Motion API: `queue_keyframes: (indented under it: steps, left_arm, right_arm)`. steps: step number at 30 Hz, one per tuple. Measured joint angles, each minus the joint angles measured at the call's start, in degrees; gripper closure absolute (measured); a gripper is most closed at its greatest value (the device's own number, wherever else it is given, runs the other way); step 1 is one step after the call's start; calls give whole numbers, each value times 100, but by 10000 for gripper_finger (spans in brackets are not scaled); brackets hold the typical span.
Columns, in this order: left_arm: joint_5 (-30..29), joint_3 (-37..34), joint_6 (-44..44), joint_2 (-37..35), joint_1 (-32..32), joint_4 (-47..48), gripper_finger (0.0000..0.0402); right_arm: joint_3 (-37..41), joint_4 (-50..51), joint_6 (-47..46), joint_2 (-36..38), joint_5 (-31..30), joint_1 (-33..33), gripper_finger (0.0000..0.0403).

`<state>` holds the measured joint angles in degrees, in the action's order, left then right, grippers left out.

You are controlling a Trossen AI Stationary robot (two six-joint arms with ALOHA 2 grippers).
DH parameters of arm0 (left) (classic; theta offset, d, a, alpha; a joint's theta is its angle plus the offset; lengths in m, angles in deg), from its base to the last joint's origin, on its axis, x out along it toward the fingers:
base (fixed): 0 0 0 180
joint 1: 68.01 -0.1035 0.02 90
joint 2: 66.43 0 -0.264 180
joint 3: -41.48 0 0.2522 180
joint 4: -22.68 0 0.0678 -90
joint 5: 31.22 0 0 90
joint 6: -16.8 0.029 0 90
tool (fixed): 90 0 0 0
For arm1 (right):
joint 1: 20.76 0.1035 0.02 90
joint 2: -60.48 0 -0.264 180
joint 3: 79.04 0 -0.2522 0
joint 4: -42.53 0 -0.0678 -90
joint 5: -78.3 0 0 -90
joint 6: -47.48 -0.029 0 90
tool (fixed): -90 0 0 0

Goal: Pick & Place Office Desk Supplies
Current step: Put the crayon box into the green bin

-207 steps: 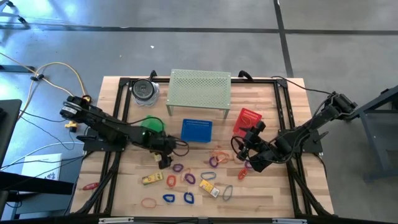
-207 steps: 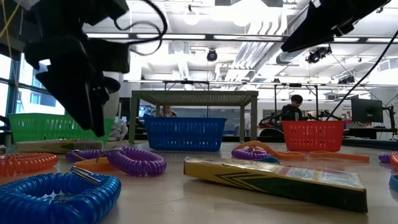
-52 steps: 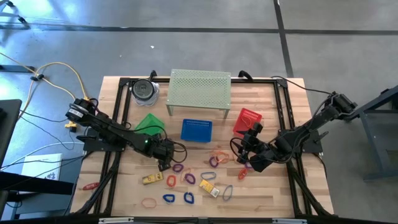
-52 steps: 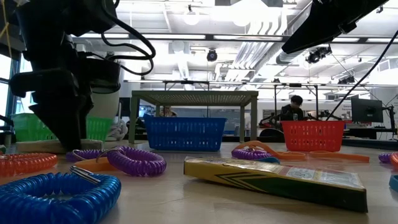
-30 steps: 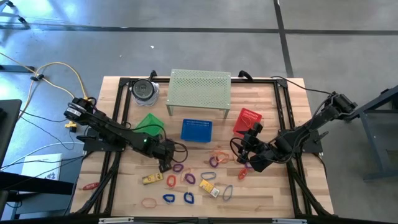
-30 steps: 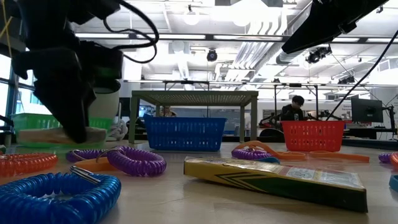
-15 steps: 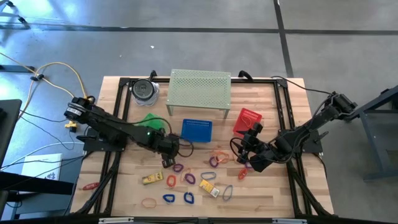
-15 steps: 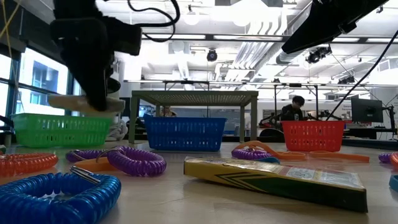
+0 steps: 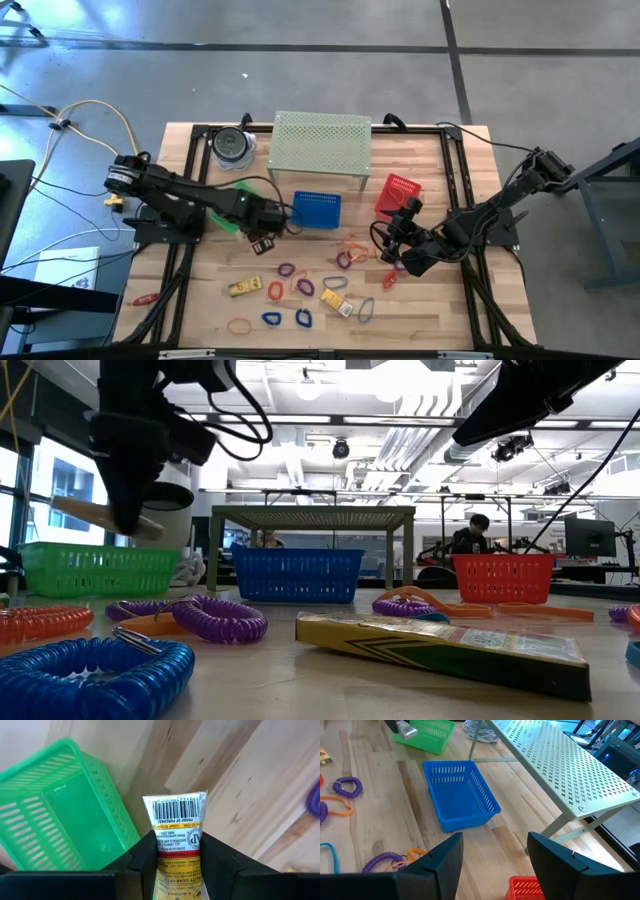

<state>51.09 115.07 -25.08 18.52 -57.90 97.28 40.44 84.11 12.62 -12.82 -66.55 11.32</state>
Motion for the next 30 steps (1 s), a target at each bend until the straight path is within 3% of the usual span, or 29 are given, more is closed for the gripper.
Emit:
queue_keyframes:
  steps: [13,22,30]
  left_arm:
    - [311,470,-130,-42,-31,-18,282]
    - [195,1170,-99,-42,-68,1070,282]
    - [71,1231,9,-74,-319,1597,282]
  right_arm:
    - [0,-81,17,0,-2,1,192]
    - [0,-92,19,0,-2,1,192]
    - [0,-90,18,0,-2,2,192]
